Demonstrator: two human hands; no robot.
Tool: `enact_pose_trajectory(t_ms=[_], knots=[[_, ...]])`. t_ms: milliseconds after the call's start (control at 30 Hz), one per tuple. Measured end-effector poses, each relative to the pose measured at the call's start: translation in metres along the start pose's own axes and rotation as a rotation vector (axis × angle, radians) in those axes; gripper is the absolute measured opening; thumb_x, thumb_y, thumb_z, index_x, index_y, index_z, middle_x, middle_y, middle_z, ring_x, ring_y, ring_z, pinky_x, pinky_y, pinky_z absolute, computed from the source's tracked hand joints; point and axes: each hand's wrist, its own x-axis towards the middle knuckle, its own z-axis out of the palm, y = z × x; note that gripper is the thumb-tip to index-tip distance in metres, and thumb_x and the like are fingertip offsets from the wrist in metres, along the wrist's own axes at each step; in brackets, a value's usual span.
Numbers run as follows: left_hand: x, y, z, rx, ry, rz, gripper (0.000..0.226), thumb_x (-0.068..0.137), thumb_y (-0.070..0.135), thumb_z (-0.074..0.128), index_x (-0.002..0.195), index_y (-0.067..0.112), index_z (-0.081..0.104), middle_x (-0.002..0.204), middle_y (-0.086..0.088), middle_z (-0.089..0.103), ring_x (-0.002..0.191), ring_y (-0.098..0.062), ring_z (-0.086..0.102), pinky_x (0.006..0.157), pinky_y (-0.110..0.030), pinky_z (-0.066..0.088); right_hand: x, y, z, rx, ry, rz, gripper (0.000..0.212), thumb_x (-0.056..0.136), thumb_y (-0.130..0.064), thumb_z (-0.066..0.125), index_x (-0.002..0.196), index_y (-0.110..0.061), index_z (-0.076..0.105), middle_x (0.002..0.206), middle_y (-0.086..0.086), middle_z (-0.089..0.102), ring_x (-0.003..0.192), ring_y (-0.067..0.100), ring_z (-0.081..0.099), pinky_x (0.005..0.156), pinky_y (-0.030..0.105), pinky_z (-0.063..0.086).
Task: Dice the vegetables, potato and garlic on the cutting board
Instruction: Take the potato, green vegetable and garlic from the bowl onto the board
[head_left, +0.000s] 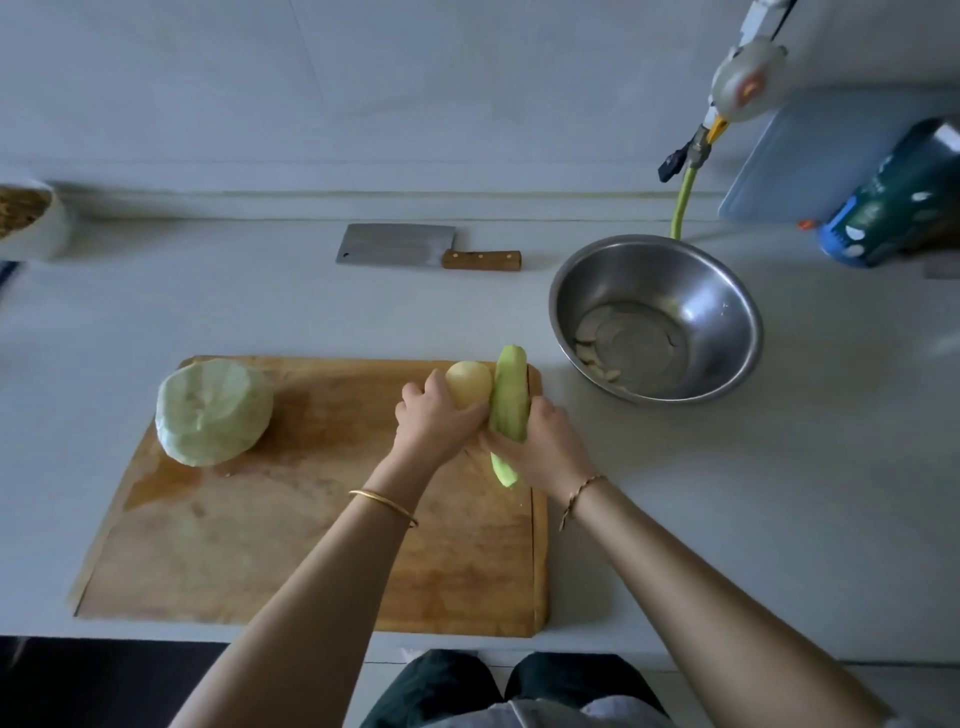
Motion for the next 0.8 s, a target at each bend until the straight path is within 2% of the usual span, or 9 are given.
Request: enact_pose_trajectory(t_ms=[100,167,333,400,467,533,600,700,800], knots=[[-0.002,0.001,-0.003,0.016,0.009,0.021,0.077,0.086,0.038,0.058,0.149,0.021,0.018,0.141,-0.013,0.031,0.131,-0.034,0.026,0.101,-0.044,0.033,0.002,0.004,-0.004,0.031,-0.026,-0.009,0.070,0.072,-0.061,0.067,0.112,-0.006,0.052,0.110,0.010,0.059,0.095,0.025,0.060,0.071,0.032,0.048],[-0.004,0.004,-0.004,0.065,0.023,0.036,0.077,0.086,0.039,0.058,0.149,0.021,0.018,0.141,-0.014,0.031,0.130,-0.035,0.027,0.101,-0.044,0.033,0.002,0.005,-0.009,0.002,-0.037,-0.024,0.067,0.075,-0.058,0.066,0.116,-0.006,0.051,0.113,0.010,0.057,0.098,0.026,0.059,0.073,0.032,0.047],[-0.006,0.012,-0.001,0.190,0.143,0.072,0.078,0.086,0.047,0.056,0.148,0.019,0.019,0.144,-0.013,0.028,0.132,-0.035,0.026,0.106,-0.045,0.027,-0.001,-0.001,-0.030,-0.096,-0.029,-0.094,0.049,0.086,-0.048,0.059,0.112,-0.007,0.051,0.111,0.010,0.056,0.095,0.027,0.058,0.076,0.036,0.048],[-0.006,0.019,0.000,0.192,0.242,0.147,0.073,0.087,0.045,0.057,0.146,0.018,0.024,0.144,-0.012,0.028,0.131,-0.033,0.027,0.106,-0.044,0.026,0.001,-0.006,-0.051,-0.118,-0.024,-0.155,0.036,0.090,-0.035,0.058,0.111,-0.006,0.056,0.108,0.011,0.060,0.096,0.028,0.058,0.075,0.034,0.046],[-0.006,0.028,0.000,0.172,0.333,0.262,0.064,0.088,0.038,0.057,0.143,0.016,0.031,0.143,-0.011,0.030,0.130,-0.032,0.029,0.106,-0.042,0.026,0.010,-0.004,-0.079,-0.095,0.033,-0.178,0.028,0.091,-0.020,0.058,0.113,-0.004,0.061,0.110,0.013,0.064,0.101,0.030,0.060,0.081,0.034,0.046],[-0.005,0.040,0.001,0.155,0.381,0.375,0.056,0.089,0.030,0.058,0.140,0.014,0.038,0.141,-0.010,0.034,0.129,-0.029,0.032,0.106,-0.040,0.028,0.028,0.008,-0.111,-0.032,0.136,-0.145,0.026,0.090,-0.010,0.056,0.115,-0.007,0.064,0.109,0.013,0.067,0.100,0.032,0.062,0.086,0.035,0.048],[-0.004,0.051,0.004,0.129,0.383,0.458,0.050,0.090,0.023,0.059,0.136,0.013,0.043,0.139,-0.009,0.039,0.128,-0.027,0.037,0.106,-0.039,0.032,0.049,0.030,-0.135,-0.074,0.212,-0.098,0.028,0.089,-0.006,0.054,0.114,-0.014,0.064,0.103,0.010,0.068,0.094,0.032,0.064,0.086,0.038,0.051],[0.000,0.070,0.015,0.161,0.324,0.540,0.050,0.090,0.023,0.061,0.136,0.014,0.045,0.138,-0.007,0.040,0.125,-0.026,0.040,0.106,-0.038,0.037,0.081,0.056,-0.146,-0.164,0.069,-0.037,0.036,0.088,0.000,0.049,0.115,-0.020,0.062,0.107,0.011,0.064,0.100,0.033,0.062,0.088,0.042,0.052],[0.006,0.089,0.031,0.348,0.235,0.563,0.063,0.087,0.038,0.065,0.141,0.021,0.038,0.144,-0.005,0.033,0.131,-0.025,0.031,0.108,-0.038,0.030,0.103,0.058,-0.133,-0.335,-0.135,-0.132,0.042,0.089,-0.003,0.048,0.128,-0.013,0.055,0.126,0.015,0.055,0.116,0.033,0.053,0.097,0.039,0.044]])
